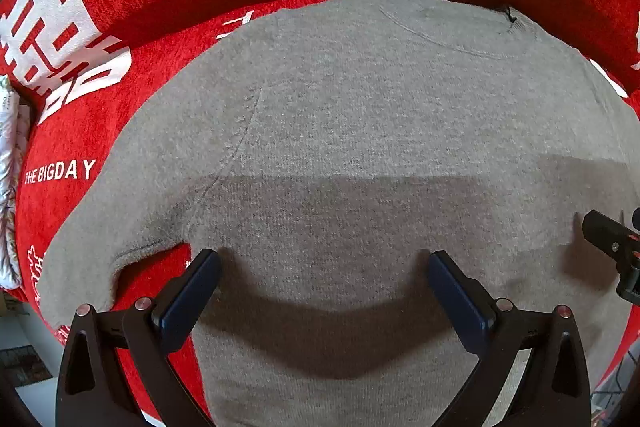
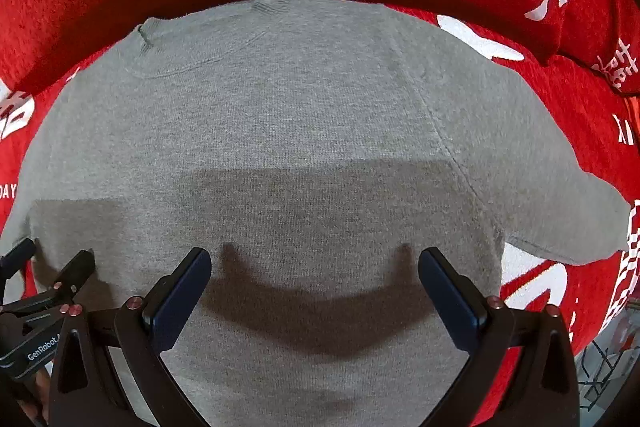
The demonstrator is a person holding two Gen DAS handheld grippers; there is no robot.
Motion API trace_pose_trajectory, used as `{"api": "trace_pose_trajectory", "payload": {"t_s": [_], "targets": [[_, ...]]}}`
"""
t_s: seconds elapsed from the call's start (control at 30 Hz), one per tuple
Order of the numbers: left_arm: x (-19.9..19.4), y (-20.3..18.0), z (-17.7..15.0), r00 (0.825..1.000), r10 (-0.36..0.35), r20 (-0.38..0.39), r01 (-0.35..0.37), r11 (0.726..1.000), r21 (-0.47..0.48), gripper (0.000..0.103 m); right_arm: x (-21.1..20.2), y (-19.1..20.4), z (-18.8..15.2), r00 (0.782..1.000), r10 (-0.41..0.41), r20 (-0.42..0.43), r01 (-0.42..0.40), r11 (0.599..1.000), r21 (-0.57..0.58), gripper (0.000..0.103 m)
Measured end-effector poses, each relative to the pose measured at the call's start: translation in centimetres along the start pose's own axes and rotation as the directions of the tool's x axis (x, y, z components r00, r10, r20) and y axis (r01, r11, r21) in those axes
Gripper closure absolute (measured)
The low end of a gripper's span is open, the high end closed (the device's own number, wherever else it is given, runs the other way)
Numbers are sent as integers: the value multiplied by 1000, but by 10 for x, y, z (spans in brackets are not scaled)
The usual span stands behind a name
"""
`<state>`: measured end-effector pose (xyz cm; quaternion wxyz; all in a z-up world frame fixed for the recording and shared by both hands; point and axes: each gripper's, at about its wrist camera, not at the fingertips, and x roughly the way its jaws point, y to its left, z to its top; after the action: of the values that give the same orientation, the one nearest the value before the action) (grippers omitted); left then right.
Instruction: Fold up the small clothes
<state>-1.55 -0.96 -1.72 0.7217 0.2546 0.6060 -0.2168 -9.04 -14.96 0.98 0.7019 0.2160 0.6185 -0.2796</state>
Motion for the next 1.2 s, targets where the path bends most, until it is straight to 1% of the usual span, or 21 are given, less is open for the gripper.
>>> {"api": "trace_pose_trajectory", "payload": {"t_s": [0.37,0.57,1.2], "targets": [[1,1,-1,1000,1,0,-1,1000,-1,0,0,9,-3,1000,-3,1,3,1000,-5,0],[2,4,-1,1000,-1,-1,1,1000,-5,0,0,5,-2,1000,-1,0,1,1000,1,0],[3,6,-1,1000,3,-2,-3,1000,-4,0,2,9,0,1000,5,-13,-5,1000,2,0]]}}
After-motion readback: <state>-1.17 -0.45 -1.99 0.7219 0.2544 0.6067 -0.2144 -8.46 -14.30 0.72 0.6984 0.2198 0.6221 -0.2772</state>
